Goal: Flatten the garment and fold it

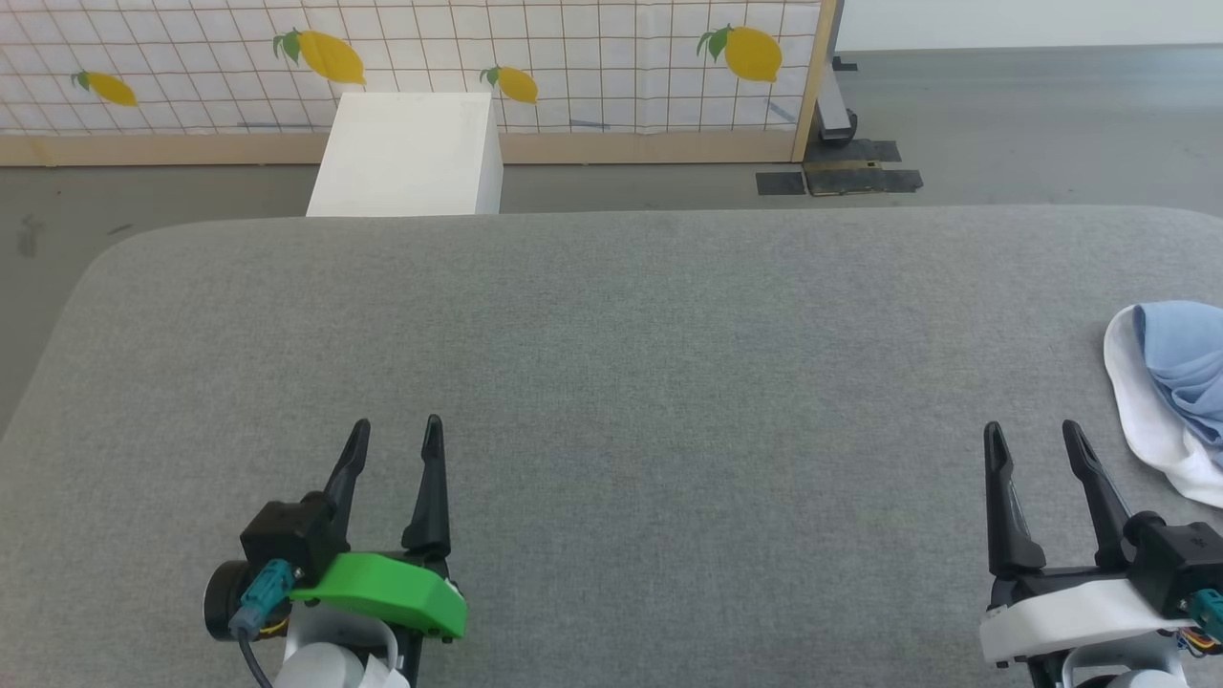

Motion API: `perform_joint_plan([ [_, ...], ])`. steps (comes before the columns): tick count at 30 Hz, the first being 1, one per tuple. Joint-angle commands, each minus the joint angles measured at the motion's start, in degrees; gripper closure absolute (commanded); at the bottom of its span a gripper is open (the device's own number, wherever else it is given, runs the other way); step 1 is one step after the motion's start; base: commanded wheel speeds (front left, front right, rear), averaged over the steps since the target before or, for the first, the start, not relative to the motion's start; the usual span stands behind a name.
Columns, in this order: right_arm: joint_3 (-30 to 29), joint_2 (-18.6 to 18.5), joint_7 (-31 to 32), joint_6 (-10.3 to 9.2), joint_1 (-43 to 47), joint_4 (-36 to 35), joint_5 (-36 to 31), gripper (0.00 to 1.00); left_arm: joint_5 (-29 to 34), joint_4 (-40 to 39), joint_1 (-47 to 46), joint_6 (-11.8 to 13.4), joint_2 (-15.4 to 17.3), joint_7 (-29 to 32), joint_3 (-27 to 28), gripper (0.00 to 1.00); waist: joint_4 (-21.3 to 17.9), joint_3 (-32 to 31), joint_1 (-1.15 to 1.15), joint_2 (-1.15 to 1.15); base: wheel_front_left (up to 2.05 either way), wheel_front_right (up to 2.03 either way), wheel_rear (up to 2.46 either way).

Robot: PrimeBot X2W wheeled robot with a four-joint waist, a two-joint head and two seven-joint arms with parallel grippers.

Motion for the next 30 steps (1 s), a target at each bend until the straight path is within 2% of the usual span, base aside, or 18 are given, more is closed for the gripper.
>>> perform_joint_plan([
  [1, 0.2, 0.1, -0.5, -0.11, 0.6, 0.0, 0.4, 0.0, -0.6, 0.1, 0.6, 0.2, -0.2, -0.2, 0.0, 0.0, -0.1, 0.0, 0.0, 0.0, 0.0, 0.0, 0.0],
  [2, 0.1, 0.0, 0.0, 0.0, 0.1, 0.0, 0.2, 1.0, -0.1, 0.1, 0.0, 0.1, 0.0, 0.0, -0.1, 1.0, -0.1, 0.0, 0.0, 0.0, 0.0, 0.0, 0.0],
  [30, 0.4, 0.0, 1.1, -0.01, -0.1, -0.2, -0.2, 1.0, 1.0, -0.6, 0.3, 0.4, 0.0, 1.2, 0.2, 1.0, -0.2, -0.3, 0.0, 0.0, 0.0, 0.0, 0.0],
])
